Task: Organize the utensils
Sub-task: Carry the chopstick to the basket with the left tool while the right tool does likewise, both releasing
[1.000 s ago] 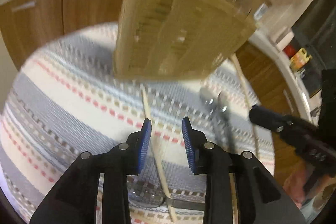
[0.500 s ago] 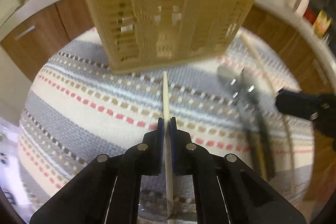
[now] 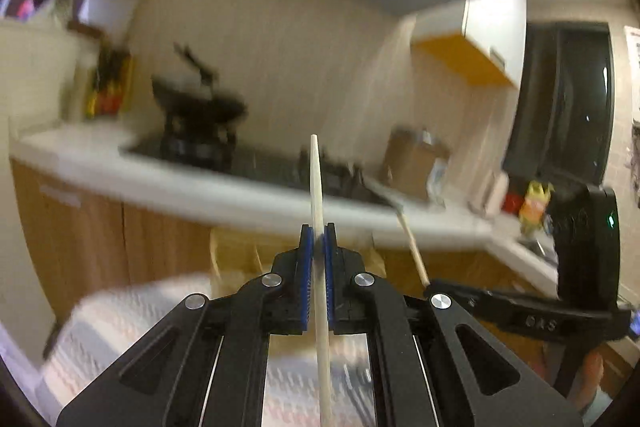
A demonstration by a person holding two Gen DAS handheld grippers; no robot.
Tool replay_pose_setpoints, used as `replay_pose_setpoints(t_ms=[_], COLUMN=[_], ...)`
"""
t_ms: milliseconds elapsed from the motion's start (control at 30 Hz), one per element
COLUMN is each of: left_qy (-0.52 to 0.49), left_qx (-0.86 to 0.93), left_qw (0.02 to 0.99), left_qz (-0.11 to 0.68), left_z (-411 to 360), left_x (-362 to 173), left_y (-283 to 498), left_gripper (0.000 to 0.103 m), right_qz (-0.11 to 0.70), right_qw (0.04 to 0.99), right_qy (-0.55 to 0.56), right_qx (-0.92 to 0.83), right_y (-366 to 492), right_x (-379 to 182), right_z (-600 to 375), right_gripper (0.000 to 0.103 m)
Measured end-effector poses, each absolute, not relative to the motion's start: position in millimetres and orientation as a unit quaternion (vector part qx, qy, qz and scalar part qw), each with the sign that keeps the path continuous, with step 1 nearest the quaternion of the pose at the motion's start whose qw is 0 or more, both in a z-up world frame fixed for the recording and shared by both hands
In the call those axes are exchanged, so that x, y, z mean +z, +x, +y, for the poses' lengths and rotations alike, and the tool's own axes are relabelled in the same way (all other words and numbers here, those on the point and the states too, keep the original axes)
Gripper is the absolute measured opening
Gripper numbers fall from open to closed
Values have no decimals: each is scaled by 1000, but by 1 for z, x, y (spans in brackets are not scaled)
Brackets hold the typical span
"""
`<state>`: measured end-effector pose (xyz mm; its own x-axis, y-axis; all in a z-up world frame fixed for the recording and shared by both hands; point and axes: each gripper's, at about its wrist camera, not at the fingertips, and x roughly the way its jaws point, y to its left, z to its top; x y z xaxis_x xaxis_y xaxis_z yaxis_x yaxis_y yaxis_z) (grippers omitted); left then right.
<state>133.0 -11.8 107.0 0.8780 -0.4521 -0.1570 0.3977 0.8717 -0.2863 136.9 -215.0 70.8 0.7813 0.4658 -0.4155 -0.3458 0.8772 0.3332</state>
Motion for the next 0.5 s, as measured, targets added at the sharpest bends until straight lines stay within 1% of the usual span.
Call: replay_pose_setpoints(t_ms=[100, 233, 500], left_qy=[-142, -157, -136], left_qx=[-211, -204, -167], left_qw=[964, 965, 976], left_qz=[74, 48, 22], left_z=[-4, -2, 0], left_x=[120, 131, 126], left_y=[143, 170, 221], left_gripper=[3, 3, 3], right_qz=[207, 172, 120], right_qw=[948, 957, 974], right_qy=[128, 143, 137], right_qx=[205, 187, 133], right_y=[150, 179, 238], right_x=[88, 104, 113], right_z=[-220, -228, -233], right_gripper=[4, 4, 4])
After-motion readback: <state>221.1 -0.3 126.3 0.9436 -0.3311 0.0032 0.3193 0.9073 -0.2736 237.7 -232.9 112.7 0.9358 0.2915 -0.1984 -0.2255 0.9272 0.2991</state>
